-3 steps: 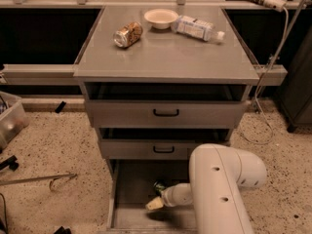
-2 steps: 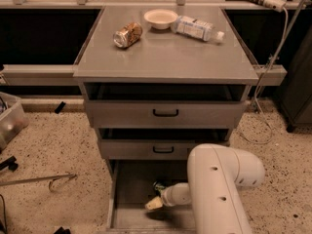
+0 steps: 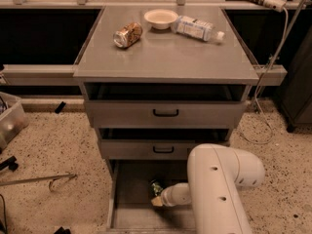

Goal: Pick green can from bottom drawer and place on counter

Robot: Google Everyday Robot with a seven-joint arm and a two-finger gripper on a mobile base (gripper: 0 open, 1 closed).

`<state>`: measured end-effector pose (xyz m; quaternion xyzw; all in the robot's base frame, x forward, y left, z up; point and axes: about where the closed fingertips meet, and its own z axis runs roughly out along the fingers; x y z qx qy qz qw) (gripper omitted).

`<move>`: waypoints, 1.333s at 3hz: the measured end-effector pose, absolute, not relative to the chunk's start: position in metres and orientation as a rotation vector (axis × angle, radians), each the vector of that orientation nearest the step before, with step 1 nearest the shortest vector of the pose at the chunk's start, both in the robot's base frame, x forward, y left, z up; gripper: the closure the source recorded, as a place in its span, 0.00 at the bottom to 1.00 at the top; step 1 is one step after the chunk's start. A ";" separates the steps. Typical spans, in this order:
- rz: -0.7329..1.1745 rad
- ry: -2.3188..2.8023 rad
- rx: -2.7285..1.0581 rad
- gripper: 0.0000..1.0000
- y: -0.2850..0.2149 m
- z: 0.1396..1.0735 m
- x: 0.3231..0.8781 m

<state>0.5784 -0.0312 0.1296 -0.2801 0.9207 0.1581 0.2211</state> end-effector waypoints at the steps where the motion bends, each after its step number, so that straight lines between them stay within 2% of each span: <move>1: 0.437 2.545 -0.774 0.65 -0.031 0.130 0.578; 2: 0.452 2.544 -0.746 0.89 -0.030 0.146 0.572; 3: 0.507 2.463 -0.703 1.00 -0.014 0.194 0.557; 4: 0.492 2.381 -0.584 1.00 -0.025 0.270 0.553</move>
Offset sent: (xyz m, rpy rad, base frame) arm -0.0158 0.0014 0.0424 0.0388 0.0009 -0.0472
